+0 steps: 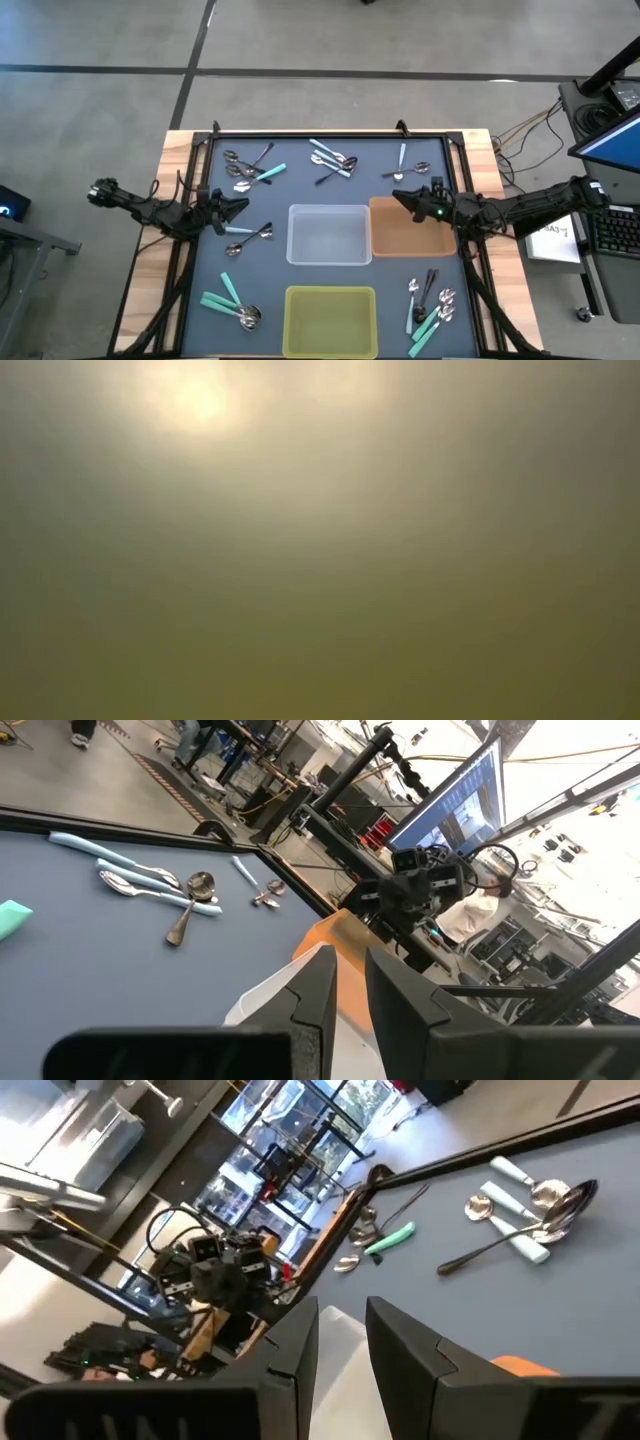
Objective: Sort silverware by color (type)
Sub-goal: Put the black spoon into the orange bin
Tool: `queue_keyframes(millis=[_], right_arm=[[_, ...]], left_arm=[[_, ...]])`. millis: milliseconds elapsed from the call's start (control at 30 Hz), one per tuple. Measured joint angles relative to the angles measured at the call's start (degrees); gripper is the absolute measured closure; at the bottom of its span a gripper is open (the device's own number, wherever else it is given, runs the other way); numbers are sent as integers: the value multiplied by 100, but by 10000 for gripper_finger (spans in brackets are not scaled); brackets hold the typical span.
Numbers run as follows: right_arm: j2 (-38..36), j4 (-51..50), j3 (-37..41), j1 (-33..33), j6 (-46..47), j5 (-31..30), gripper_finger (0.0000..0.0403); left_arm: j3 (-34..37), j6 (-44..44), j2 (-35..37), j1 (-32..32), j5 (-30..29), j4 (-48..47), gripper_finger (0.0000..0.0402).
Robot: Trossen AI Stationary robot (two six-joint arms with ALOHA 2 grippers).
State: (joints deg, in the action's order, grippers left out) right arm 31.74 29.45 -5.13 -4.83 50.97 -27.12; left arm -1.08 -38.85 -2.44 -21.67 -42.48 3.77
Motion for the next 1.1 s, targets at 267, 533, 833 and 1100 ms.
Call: queue_keyframes(millis=[267, 533, 833, 1100], right_arm=[[1, 0, 0, 20, -153, 1, 323], [1, 2, 0, 27, -30, -305, 323], [21, 2, 0, 106, 918, -443, 323], [114, -297, -709, 344, -120, -406, 323]], left_arm=[[0, 0, 1, 1, 0, 0, 361], [0, -2, 2, 0, 0, -2, 361], [-1, -1, 2, 0, 1, 0, 361], [-1, -1, 1, 0, 0, -1, 361]])
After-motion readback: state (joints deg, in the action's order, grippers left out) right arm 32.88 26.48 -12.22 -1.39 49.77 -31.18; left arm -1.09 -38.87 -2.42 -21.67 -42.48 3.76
